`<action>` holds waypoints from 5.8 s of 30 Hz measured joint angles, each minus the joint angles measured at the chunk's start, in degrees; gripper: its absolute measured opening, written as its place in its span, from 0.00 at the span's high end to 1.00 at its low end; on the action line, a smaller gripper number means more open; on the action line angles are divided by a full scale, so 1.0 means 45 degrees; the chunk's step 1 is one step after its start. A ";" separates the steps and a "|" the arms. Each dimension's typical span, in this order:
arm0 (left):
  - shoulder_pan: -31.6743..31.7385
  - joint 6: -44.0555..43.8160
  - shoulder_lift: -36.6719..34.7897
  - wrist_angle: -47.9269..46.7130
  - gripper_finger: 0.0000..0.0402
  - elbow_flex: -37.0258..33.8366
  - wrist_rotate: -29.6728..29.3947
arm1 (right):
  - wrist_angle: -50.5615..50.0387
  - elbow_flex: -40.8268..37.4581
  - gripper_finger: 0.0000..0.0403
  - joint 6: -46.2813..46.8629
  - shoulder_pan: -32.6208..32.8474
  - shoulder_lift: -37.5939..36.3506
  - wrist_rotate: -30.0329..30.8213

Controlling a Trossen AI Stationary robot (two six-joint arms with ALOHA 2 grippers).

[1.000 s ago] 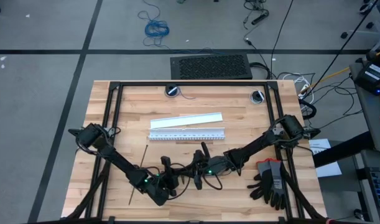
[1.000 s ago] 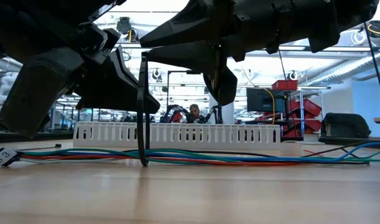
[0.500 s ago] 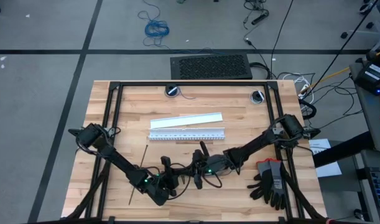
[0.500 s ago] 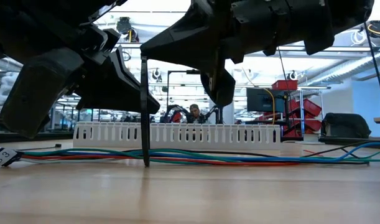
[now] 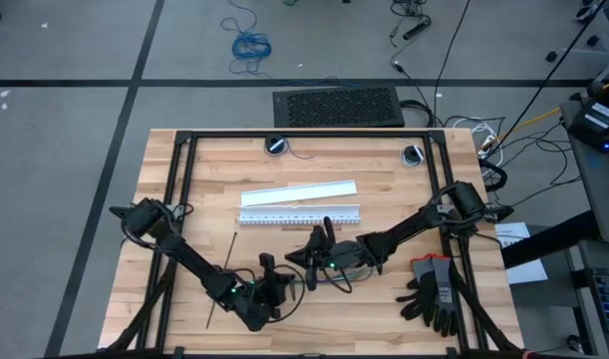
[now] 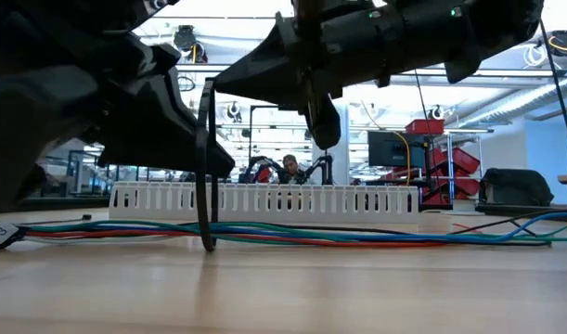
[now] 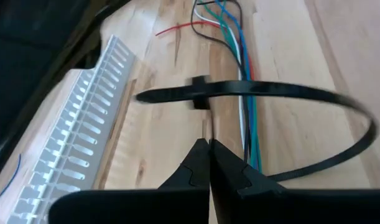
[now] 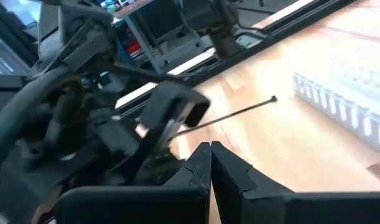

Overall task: Ziptie cables
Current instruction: Wrap the left black zip tie around the colored cable wires

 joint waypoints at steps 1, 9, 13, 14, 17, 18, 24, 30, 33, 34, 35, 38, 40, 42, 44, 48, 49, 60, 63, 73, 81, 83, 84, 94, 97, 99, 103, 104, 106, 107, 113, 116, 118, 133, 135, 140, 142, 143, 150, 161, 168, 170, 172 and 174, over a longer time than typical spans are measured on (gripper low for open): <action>-0.0026 0.0071 0.0000 -0.0005 1.00 0.0000 0.0000 | 0.0137 0.0000 1.00 -0.0052 -0.0014 0.0000 -0.0013; -0.0020 -0.0002 0.0000 -0.0028 1.00 0.0000 -0.0010 | 0.0204 0.0005 0.99 -0.0626 0.0166 -0.0107 -0.0179; -0.0025 -0.0144 0.0000 -0.0031 1.00 0.0000 -0.0015 | -0.1503 0.0015 0.92 -0.0311 0.0645 -0.0531 -0.0601; -0.0025 -0.0196 0.0000 -0.0031 1.00 0.0000 -0.0021 | -0.2160 0.0015 0.90 0.0016 0.0809 -0.0570 -0.0517; -0.0020 -0.0244 0.0000 -0.0032 1.00 0.0000 -0.0070 | -0.3534 0.0000 0.83 0.1039 0.1518 -0.0552 -0.0372; 0.0004 -0.0257 0.0000 -0.0023 1.00 0.0000 -0.0105 | -0.3632 0.0000 0.81 0.1333 0.1828 -0.0515 -0.0368; 0.0062 -0.0671 0.0000 -0.0015 1.00 0.0000 -0.0367 | -0.2677 0.0015 0.70 0.1337 0.2917 -0.0387 0.1202; 0.0155 -0.1215 0.0000 -0.0028 1.00 0.0000 -0.0416 | -0.1815 0.0117 0.59 0.1454 0.2232 0.0437 0.0997; 0.0145 -0.1210 0.0000 -0.0042 1.00 0.0000 -0.0418 | -0.1530 0.0511 0.57 0.1547 0.1908 0.0938 0.0261; 0.0145 -0.1202 0.0000 -0.0042 1.00 0.0000 -0.0418 | -0.1539 0.0600 0.57 0.1550 0.1843 0.1046 0.0060; 0.0145 -0.1196 0.0000 -0.0039 1.00 0.0000 -0.0418 | -0.1548 0.0714 0.58 0.1550 0.1788 0.1137 -0.0149; 0.0145 -0.1224 0.0000 -0.0033 1.00 0.0000 -0.0427 | -0.1578 0.0833 0.62 0.1543 0.1762 0.1277 -0.0379; 0.0145 -0.1226 -0.0005 -0.0038 1.00 0.0000 -0.0442 | -0.1593 0.0855 0.65 0.1531 0.1749 0.1276 -0.0406; 0.0145 -0.1229 -0.0005 -0.0028 1.00 0.0000 -0.0452 | -0.1631 0.0855 0.71 0.1497 0.1735 0.1273 -0.0431; 0.0145 -0.1229 -0.0005 -0.0033 1.00 0.0000 -0.0452 | -0.1655 0.0855 0.79 0.1472 0.1698 0.1273 -0.0431; 0.0145 -0.1224 -0.0005 -0.0033 1.00 0.0000 -0.0452 | -0.1556 0.0855 0.97 0.0841 0.1533 0.1273 -0.0785; 0.0145 -0.1229 -0.0005 -0.0033 1.00 0.0000 -0.0452 | -0.1476 0.0855 0.98 0.0869 0.1480 0.1273 -0.0812; 0.0126 -0.1219 -0.0019 -0.0478 1.00 -0.0005 -0.0278 | -0.0281 0.0855 1.00 0.1083 0.1182 0.1273 -0.0776; 0.0051 -0.1219 -0.0019 -0.0479 1.00 -0.0005 -0.0262 | -0.0640 0.0855 1.00 0.1549 0.1164 0.1268 -0.0252; -0.0108 -0.0753 -0.0019 -0.0479 1.00 -0.0010 -0.0978 | -0.1061 0.0850 1.00 0.2596 0.1162 0.1253 0.0411; -0.0269 0.0483 -0.0019 -0.0832 1.00 -0.0010 -0.1141 | -0.0625 0.0850 1.00 0.2638 0.1128 0.1202 0.0597; -0.0331 0.0853 -0.0019 -0.0979 1.00 -0.0010 -0.1337 | -0.0679 0.0850 1.00 0.2658 0.1132 0.1184 0.0643; -0.0376 0.1040 -0.0019 -0.1055 1.00 -0.0010 -0.1502 | -0.0771 0.0850 1.00 0.2726 0.1128 0.1180 0.0643; -0.0511 0.3823 -0.0019 -0.0964 1.00 -0.0010 -0.2660 | -0.1164 0.0850 1.00 0.2930 0.1137 0.1180 0.0856; -0.0516 0.4611 -0.0019 -0.0727 1.00 -0.0010 -0.3147 | -0.1145 0.0850 1.00 0.2872 0.1137 0.1171 0.0667; -0.0511 0.5143 -0.0019 -0.0648 1.00 -0.0010 -0.3458 | -0.1153 0.0850 1.00 0.2879 0.1147 0.1171 0.0564; -0.0506 0.5520 -0.0015 -0.0683 1.00 -0.0010 -0.3733 | -0.1144 0.0850 1.00 0.2884 0.1241 0.1171 0.0515; -0.0484 0.5549 -0.0015 -0.0742 1.00 -0.0010 -0.3740 | -0.1066 0.0850 1.00 0.2872 0.1255 0.1171 0.0505; -0.0453 0.5588 -0.0015 -0.0780 1.00 -0.0010 -0.3756 | -0.0810 0.0845 1.00 0.2796 0.1293 0.1171 0.0492; -0.0453 0.5725 -0.0015 -0.0766 1.00 -0.0010 -0.3810 | -0.0678 0.0845 1.00 0.2766 0.1302 0.1171 0.0492; -0.0453 0.7373 -0.0015 -0.0773 1.00 -0.0010 -0.4119 | -0.0489 0.0845 1.00 0.2645 0.1215 0.1171 0.0267; -0.0453 0.8148 -0.0015 -0.0800 1.00 -0.0010 -0.4115 | -0.0294 0.0840 1.00 0.2508 0.1121 0.1171 0.0260; -0.0453 0.8471 -0.0015 -0.0808 1.00 -0.0022 -0.4114 | 0.0074 0.0840 1.00 0.2379 0.1113 0.1171 0.0214; -0.0478 1.3221 0.0000 -0.1177 1.00 -0.0039 -0.5442 | -0.0058 0.0749 1.00 0.2760 0.0947 0.1171 0.0198; -0.0477 1.3907 0.0032 -0.1162 1.00 -0.0044 -0.5502 | 0.0117 0.0598 1.00 0.2823 0.0865 0.1171 0.0191; -0.0477 1.4843 0.0917 -0.1027 1.00 -0.0019 -0.5547 | 0.1112 0.0307 1.00 0.2741 0.0749 0.1171 0.0191; -0.0477 1.4964 0.1387 -0.1007 1.00 0.0111 -0.5815 | 0.1172 0.0240 1.00 0.2749 0.0686 0.1171 0.0004; -0.0477 1.4964 0.1575 -0.0989 1.00 0.0168 -0.5941 | 0.1144 0.0233 1.00 0.2793 0.0645 0.1171 -0.0071; -0.0484 1.4935 0.2163 -0.0750 1.00 0.0700 -0.6692 | -0.0169 0.0238 1.00 0.3184 0.0643 0.1175 -0.0121; -0.0546 1.4824 0.2157 -0.0654 1.00 0.1005 -0.6460 | -0.0031 0.0233 1.00 0.2858 0.0552 0.1129 -0.0141; -0.0612 1.4393 0.2161 -0.0710 1.00 0.1005 -0.6501 | -0.0105 0.0238 1.00 0.2603 0.0437 0.0894 -0.0491; -0.0516 1.3688 0.2166 -0.0700 1.00 0.1001 -0.6543 | -0.0297 0.0238 0.99 0.2545 0.0493 0.0894 -0.0664; -0.0439 1.2784 0.2166 -0.0654 1.00 0.1001 -0.6534 | -0.0514 0.0238 0.97 0.2365 0.0633 0.0894 -0.0698; -0.0376 1.1941 0.2166 -0.0631 1.00 0.1005 -0.6533 | -0.0981 0.0238 0.93 0.2264 0.0754 0.0894 -0.0710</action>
